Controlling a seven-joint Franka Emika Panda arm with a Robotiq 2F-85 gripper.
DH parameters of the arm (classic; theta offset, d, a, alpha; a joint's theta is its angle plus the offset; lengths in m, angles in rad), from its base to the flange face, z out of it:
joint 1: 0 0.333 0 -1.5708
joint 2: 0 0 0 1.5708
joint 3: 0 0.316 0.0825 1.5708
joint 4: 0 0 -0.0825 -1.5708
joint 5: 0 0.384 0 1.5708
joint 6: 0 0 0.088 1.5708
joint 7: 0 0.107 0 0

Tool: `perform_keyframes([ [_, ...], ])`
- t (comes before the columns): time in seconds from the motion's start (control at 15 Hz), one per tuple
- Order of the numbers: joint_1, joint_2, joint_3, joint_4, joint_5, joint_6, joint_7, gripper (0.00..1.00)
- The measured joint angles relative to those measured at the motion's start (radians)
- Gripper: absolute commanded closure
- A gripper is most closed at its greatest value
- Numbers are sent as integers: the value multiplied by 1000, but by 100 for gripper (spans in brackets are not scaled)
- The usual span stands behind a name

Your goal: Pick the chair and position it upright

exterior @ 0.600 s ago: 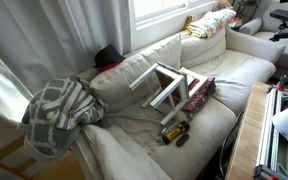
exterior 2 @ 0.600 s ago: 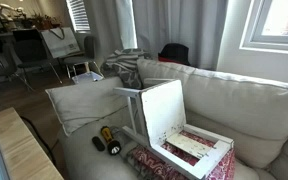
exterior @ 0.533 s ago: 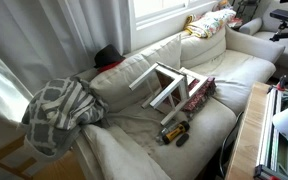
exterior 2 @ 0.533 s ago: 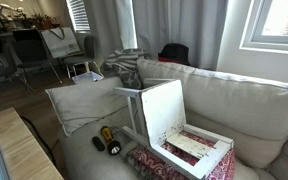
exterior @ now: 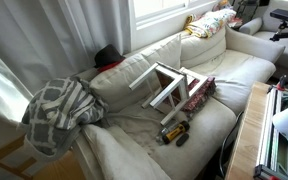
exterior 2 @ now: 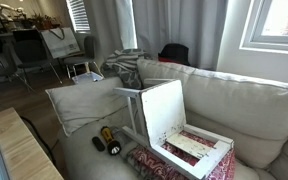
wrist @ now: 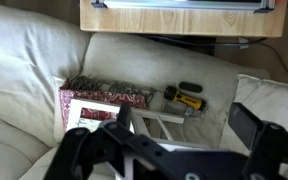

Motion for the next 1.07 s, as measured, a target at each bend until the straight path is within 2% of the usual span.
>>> perform_keyframes([
  [0.27,-23,203,-111,4,-6,271,-85,0],
  [0.67,-70,555,-216,80,65,619,-214,0],
  [0.87,-109,736,-229,151,162,728,-320,0],
  [1.07,-160,890,-215,230,253,755,-416,0],
])
